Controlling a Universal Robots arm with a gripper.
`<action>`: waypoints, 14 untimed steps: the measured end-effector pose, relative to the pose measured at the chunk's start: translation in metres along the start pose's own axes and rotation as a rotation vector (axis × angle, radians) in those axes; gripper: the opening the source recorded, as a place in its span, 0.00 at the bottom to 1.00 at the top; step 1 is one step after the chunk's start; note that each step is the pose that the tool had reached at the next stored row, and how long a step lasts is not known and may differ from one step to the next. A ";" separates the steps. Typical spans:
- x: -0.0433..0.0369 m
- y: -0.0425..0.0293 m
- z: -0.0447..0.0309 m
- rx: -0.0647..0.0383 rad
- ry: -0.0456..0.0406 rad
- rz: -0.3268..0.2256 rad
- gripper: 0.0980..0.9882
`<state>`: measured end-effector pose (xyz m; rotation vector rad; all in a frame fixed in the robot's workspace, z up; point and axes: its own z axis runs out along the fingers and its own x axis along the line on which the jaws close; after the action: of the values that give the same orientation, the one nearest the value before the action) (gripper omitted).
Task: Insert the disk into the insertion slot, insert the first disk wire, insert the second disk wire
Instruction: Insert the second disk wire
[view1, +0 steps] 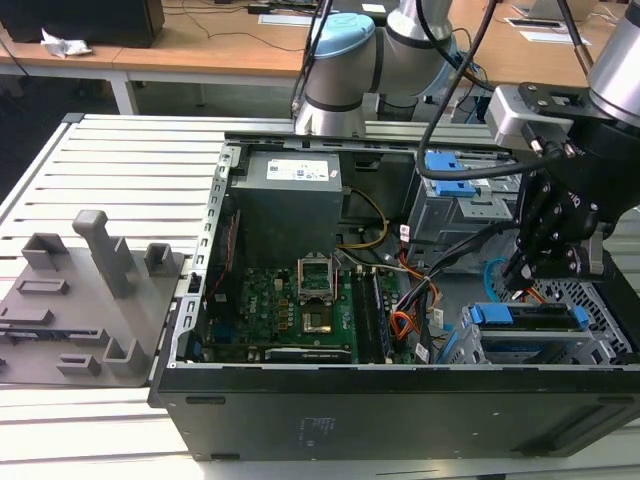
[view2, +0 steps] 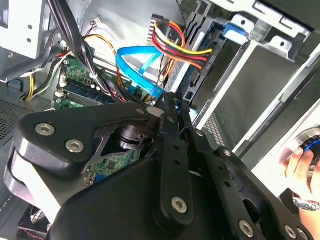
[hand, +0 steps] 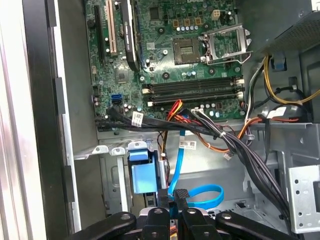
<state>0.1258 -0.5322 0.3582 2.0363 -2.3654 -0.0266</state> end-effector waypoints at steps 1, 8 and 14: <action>-0.0004 -0.0027 0.0001 0.000 0.0001 0.000 0.07; -0.0012 -0.0078 0.0076 0.000 0.0001 0.000 0.07; -0.0014 -0.0090 0.0129 0.000 0.0001 0.000 0.07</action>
<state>0.1346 -0.5322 0.3451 2.0359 -2.3656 -0.0265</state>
